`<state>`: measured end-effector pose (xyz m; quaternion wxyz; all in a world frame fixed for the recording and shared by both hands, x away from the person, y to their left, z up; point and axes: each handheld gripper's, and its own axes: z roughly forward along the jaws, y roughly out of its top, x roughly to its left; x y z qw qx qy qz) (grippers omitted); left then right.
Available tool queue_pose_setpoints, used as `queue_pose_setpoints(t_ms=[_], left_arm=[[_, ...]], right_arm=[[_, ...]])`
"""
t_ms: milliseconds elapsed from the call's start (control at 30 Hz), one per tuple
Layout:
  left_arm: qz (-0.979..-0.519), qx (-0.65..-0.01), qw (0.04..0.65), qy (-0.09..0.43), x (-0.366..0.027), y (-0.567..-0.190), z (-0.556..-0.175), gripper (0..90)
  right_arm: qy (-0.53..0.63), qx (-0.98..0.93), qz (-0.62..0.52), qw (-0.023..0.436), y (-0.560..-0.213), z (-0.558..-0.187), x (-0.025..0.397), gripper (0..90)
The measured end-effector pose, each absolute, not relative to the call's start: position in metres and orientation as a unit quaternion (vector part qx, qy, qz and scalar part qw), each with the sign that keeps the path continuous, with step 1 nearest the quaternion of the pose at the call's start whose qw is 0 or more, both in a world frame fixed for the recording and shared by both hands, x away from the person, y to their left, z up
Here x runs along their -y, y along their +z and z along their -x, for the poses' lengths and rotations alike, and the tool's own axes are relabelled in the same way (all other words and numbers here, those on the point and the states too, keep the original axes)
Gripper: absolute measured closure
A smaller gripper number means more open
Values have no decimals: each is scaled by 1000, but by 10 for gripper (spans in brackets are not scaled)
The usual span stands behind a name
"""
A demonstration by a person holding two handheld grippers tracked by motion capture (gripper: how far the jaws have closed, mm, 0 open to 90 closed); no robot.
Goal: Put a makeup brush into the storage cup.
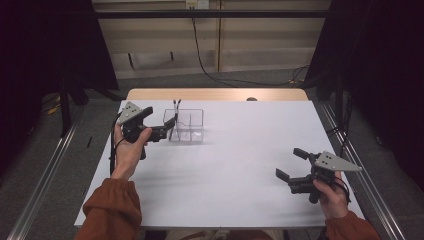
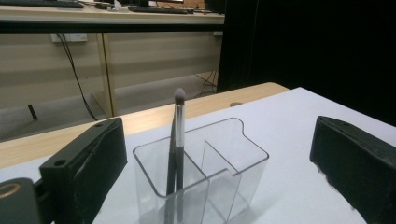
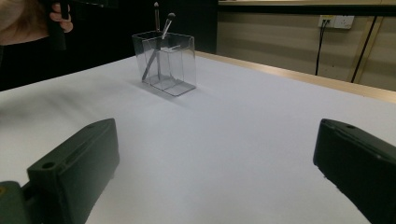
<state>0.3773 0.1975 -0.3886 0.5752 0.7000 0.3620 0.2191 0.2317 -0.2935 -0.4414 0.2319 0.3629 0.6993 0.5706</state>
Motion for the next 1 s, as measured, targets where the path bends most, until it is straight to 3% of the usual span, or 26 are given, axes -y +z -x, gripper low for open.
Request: queue_pose_setpoints(t_ms=[1000], left_arm=[[-704, -346, 576, 230, -238, -406, -301, 35]], right_arm=[[568, -699, -365, 236, -441, -229, 295, 0]])
